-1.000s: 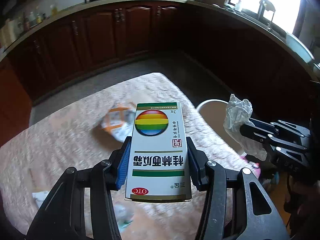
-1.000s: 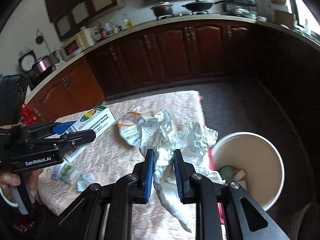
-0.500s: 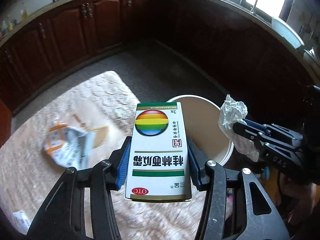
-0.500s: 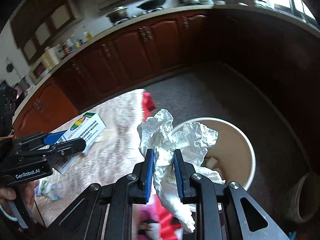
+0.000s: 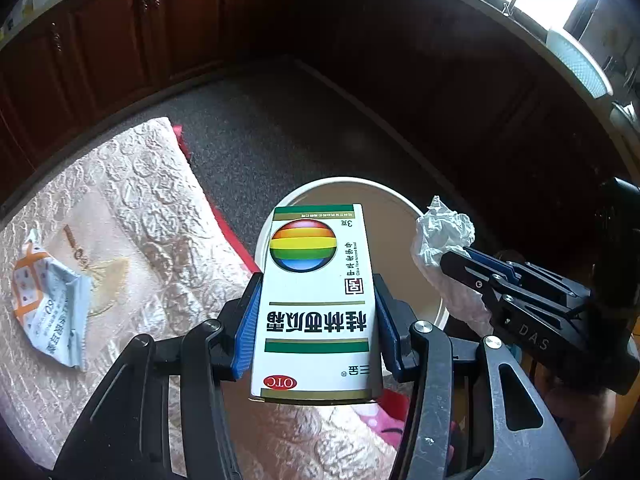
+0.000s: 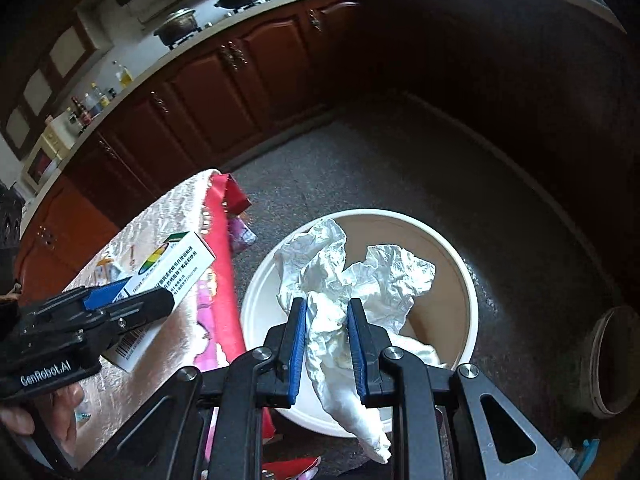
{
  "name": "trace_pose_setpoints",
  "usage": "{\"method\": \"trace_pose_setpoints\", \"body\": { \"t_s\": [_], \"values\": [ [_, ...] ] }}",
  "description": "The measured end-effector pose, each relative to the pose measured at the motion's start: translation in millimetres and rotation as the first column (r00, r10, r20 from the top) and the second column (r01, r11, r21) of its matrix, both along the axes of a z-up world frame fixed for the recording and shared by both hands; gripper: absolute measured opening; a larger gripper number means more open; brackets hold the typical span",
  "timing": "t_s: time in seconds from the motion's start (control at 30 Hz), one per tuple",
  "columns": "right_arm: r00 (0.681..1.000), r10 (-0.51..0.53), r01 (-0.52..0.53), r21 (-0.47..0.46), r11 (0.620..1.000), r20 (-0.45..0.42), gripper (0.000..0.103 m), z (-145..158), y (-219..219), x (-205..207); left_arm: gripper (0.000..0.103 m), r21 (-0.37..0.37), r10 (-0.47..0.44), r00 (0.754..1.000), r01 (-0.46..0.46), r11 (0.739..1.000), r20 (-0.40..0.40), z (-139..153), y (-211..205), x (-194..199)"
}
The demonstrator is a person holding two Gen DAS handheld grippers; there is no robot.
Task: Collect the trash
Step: 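Open both tools to drop the box and tissue into the bucket, then move both open tools back over the table toward the remaining trash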
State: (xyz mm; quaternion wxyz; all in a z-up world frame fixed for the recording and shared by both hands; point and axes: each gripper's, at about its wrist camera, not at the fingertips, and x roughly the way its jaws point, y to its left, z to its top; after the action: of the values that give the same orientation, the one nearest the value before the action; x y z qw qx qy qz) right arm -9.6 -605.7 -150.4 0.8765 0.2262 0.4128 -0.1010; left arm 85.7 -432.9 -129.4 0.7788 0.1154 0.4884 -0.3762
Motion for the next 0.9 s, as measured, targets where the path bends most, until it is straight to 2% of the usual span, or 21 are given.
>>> {"method": "trace_pose_setpoints", "body": {
  "t_s": [0.27, 0.3, 0.37, 0.4, 0.43, 0.5, 0.73, 0.9],
  "values": [
    [0.999, -0.023, 0.023, -0.006, 1.0, -0.023, 0.02, -14, 0, 19, 0.049, 0.01, 0.008, 1.0, -0.008, 1.0, -0.011, -11, -10, 8],
    [0.999, -0.028, 0.028, -0.012, 1.0, -0.026, 0.023, -15, 0, 20, 0.049, 0.008, 0.011, 1.0, -0.011, 1.0, -0.015, -11, -13, 8],
    [0.998, -0.047, 0.046, -0.033, 0.998, -0.036, 0.047, -16, 2, 23, 0.05, 0.002, 0.017, 0.999, -0.017, 1.0, -0.027, -14, -12, 12],
    [0.998, -0.053, 0.052, -0.039, 0.998, -0.033, 0.049, -16, 2, 23, 0.053, 0.0, 0.021, 0.999, -0.021, 1.0, -0.033, -16, -12, 14],
    [0.998, -0.055, 0.054, -0.04, 0.998, -0.025, 0.049, -15, 2, 23, 0.06, -0.001, 0.025, 0.999, -0.025, 1.0, -0.039, -17, -10, 15],
    [0.998, -0.06, 0.059, -0.032, 0.998, -0.02, 0.049, -15, 1, 21, 0.062, -0.006, 0.028, 0.998, -0.029, 1.0, -0.051, -20, -7, 18],
    [0.997, -0.075, 0.075, 0.0, 0.997, -0.023, 0.049, -20, 1, 15, 0.063, 0.004, 0.034, 0.998, -0.033, 0.999, -0.054, -25, 0, 22],
    [0.997, -0.075, 0.075, 0.015, 0.997, -0.031, 0.049, -23, 4, 12, 0.063, -0.003, 0.037, 0.999, -0.037, 0.999, -0.038, -18, 6, 17]
  ]
}}
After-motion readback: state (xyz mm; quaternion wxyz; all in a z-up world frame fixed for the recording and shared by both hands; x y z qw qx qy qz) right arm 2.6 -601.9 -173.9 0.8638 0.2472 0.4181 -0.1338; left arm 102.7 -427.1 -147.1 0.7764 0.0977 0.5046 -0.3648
